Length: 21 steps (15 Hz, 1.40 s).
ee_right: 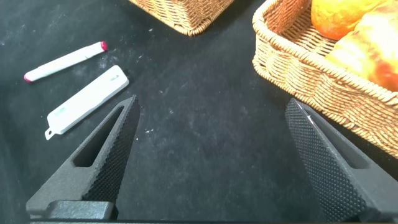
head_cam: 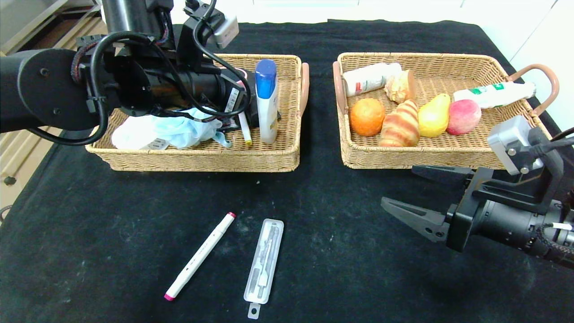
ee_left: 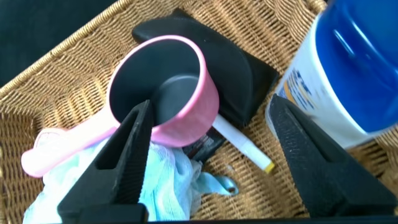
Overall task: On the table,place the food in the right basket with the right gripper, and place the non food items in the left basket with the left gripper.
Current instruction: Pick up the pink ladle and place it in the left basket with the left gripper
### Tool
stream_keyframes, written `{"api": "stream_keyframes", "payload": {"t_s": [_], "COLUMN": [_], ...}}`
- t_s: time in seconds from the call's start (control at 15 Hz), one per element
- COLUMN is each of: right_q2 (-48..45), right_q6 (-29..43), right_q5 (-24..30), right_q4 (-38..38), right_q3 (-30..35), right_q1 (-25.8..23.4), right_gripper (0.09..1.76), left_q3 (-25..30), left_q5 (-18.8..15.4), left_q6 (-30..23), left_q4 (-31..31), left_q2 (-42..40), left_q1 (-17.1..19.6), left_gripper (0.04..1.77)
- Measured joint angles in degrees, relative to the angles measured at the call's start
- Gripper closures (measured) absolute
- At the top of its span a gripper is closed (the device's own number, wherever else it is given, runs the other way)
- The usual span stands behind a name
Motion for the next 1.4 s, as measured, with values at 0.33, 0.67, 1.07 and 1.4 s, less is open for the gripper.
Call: {"api": "stream_keyframes", "payload": {"t_s": [0.33, 0.67, 1.07, 1.4], "right_q2": [0.27, 0.24, 0.13, 0.02], "right_q6": [-0.06, -0.11, -0.20, -0.94], "right_q5": [0.00, -0.02, -0.11, -0.11], "right_q4": [0.00, 0.00, 0.02, 0.00], "right_q3": [0.20, 0.37, 0.52, 0.63], "right_q1": [0.50, 0.77, 1.13, 1.13], "right_gripper": [0.14, 0.14, 0.14, 0.14], "left_q3": [3.34, 7.36, 10.90, 11.97], "left_q5": [0.23, 2.05, 5.11, 4.41], "left_q6": [-1.12, -3.72, -11.13, -22.21], "left_q4": [0.11, 2.94, 16.91, 28.05], "left_q2": [-3.69, -9.36, -16.46, -18.77], "left_q1": [0.07, -0.01, -3.62, -5.60], "left_gripper": [0.26, 0.18, 0.14, 0.12]}}
